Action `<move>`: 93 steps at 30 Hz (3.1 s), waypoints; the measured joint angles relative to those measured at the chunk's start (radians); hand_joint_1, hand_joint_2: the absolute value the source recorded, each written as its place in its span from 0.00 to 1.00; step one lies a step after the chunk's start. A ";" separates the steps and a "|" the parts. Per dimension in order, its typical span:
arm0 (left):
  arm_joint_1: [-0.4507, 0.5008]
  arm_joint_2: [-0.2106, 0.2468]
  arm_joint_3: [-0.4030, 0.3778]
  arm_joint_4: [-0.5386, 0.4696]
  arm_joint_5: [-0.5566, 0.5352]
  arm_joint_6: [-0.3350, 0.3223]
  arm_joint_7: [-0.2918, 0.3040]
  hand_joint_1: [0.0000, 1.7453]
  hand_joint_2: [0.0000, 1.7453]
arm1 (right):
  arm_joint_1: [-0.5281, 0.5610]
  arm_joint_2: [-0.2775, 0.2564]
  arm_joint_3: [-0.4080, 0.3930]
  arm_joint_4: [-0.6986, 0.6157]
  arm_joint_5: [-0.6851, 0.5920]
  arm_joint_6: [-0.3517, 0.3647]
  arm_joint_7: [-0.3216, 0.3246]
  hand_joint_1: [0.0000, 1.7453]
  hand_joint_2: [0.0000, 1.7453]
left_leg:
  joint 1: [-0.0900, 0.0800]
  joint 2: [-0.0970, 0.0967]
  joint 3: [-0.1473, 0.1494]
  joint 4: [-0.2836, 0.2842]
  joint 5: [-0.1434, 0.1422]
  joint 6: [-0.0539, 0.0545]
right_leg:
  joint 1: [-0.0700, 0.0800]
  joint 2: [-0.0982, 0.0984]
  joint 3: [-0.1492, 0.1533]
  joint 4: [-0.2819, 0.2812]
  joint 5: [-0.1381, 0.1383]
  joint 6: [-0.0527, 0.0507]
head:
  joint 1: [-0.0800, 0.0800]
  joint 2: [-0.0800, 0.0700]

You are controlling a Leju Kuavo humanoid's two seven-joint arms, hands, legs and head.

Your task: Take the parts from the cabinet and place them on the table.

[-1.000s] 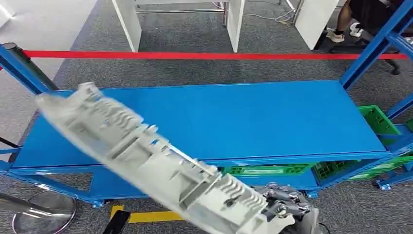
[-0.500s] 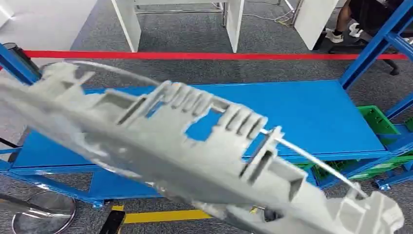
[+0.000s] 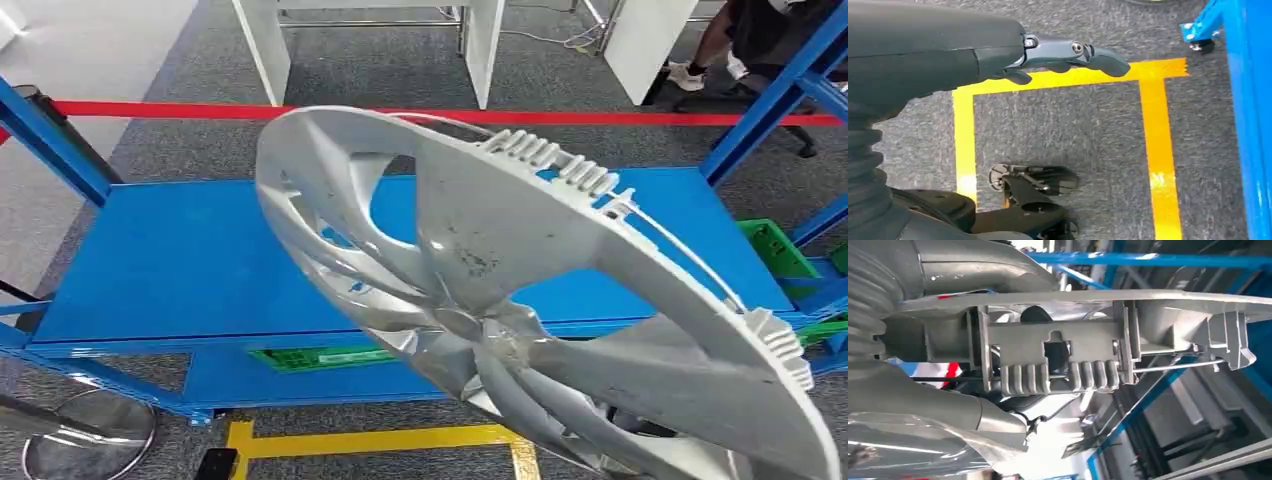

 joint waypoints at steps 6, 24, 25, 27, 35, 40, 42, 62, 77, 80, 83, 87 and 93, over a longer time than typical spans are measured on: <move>0.017 0.016 0.016 0.006 -0.012 -0.058 0.022 0.00 1.00 | 0.023 0.021 -0.049 0.008 0.018 0.002 0.001 1.00 1.00 | 0.005 0.015 -0.014 0.014 0.001 -0.006 | -0.015 -0.010 -0.019 0.114 -0.006 0.020 | 0.002 0.000; 0.025 0.055 0.026 0.007 -0.030 -0.051 0.029 0.00 1.00 | 0.024 0.043 -0.071 0.065 0.035 -0.034 0.001 1.00 1.00 | -0.006 -0.004 0.092 0.018 -0.084 -0.021 | 0.010 -0.013 -0.018 -0.051 0.104 -0.038 | 0.002 0.000; 0.025 0.054 0.026 0.007 -0.033 -0.050 0.029 0.00 1.00 | 0.022 0.043 -0.071 0.068 0.038 -0.038 0.001 1.00 1.00 | -0.007 -0.004 0.102 -0.009 -0.083 -0.024 | 0.008 -0.013 -0.022 -0.051 0.110 -0.032 | 0.002 0.000; 0.025 0.054 0.026 0.007 -0.034 -0.048 0.031 0.00 1.00 | 0.017 0.042 -0.068 0.078 0.042 -0.054 0.001 1.00 1.00 | -0.014 -0.004 0.086 -0.005 -0.075 -0.023 | 0.000 -0.015 -0.028 -0.055 0.130 -0.018 | 0.001 0.000; 0.026 0.049 0.037 0.008 -0.045 -0.037 0.038 0.00 1.00 | 0.014 0.025 -0.056 0.106 0.072 -0.155 0.001 1.00 1.00 | -0.010 0.014 -0.009 -0.006 0.005 -0.003 | -0.003 -0.013 -0.085 0.239 -0.054 0.012 | 0.009 0.000; 0.022 0.043 0.042 0.008 -0.050 -0.033 0.038 0.00 1.00 | 0.011 0.002 -0.031 0.111 0.053 -0.178 0.001 1.00 1.00 | -0.014 0.014 -0.062 0.036 0.028 -0.020 | 0.001 -0.014 0.156 -0.089 -0.005 -0.001 | 0.007 0.000; 0.020 0.042 0.044 0.008 -0.051 -0.029 0.038 0.00 1.00 | 0.009 -0.003 -0.023 0.111 0.032 -0.170 0.001 1.00 1.00 | -0.013 0.014 -0.072 0.036 0.046 -0.029 | 0.004 -0.012 0.141 -0.092 -0.007 -0.005 | 0.009 0.000; 0.013 0.049 0.103 0.008 0.024 -0.085 -0.011 0.00 1.00 | -0.034 -0.057 0.046 0.126 0.040 -0.202 0.001 1.00 1.00 | -0.001 0.005 0.026 -0.004 -0.027 -0.008 | -0.003 -0.016 -0.083 0.070 -0.022 0.012 | 0.008 0.000; -0.009 0.071 0.145 0.009 0.042 -0.220 -0.127 0.00 1.00 | -0.093 -0.088 0.070 0.169 0.023 -0.156 0.001 1.00 1.00 | -0.006 -0.002 -0.147 0.133 -0.060 -0.052 | 0.000 -0.019 0.116 -0.129 0.040 -0.041 | -0.005 0.000; -0.010 0.072 0.145 0.008 0.042 -0.228 -0.114 0.00 1.00 | -0.095 -0.088 0.069 0.176 0.024 -0.142 0.001 1.00 1.00 | 0.003 -0.002 -0.172 0.332 -0.134 -0.065 | 0.000 -0.025 0.073 -0.101 0.053 -0.042 | -0.002 0.000; -0.010 0.076 0.145 0.008 0.039 -0.234 -0.100 0.00 1.00 | -0.095 -0.088 0.068 0.180 0.025 -0.138 0.001 1.00 1.00 | 0.013 -0.002 -0.072 0.223 -0.031 -0.073 | -0.005 -0.024 0.026 -0.062 0.057 -0.037 | -0.002 0.000; -0.006 0.078 0.146 0.009 0.031 -0.237 -0.052 0.00 1.00 | -0.097 -0.088 0.067 0.180 0.028 -0.135 0.001 1.00 1.00 | 0.009 -0.009 0.029 0.040 -0.070 -0.062 | -0.001 -0.020 -0.005 -0.041 0.073 -0.012 | -0.002 0.000; 0.006 0.084 0.147 0.009 -0.026 -0.140 0.162 0.00 1.00 | -0.111 -0.088 0.067 0.194 0.025 -0.104 0.001 1.00 1.00 | 0.011 -0.001 -0.007 0.032 -0.036 -0.016 | -0.005 -0.016 -0.087 0.134 -0.049 0.014 | 0.005 0.000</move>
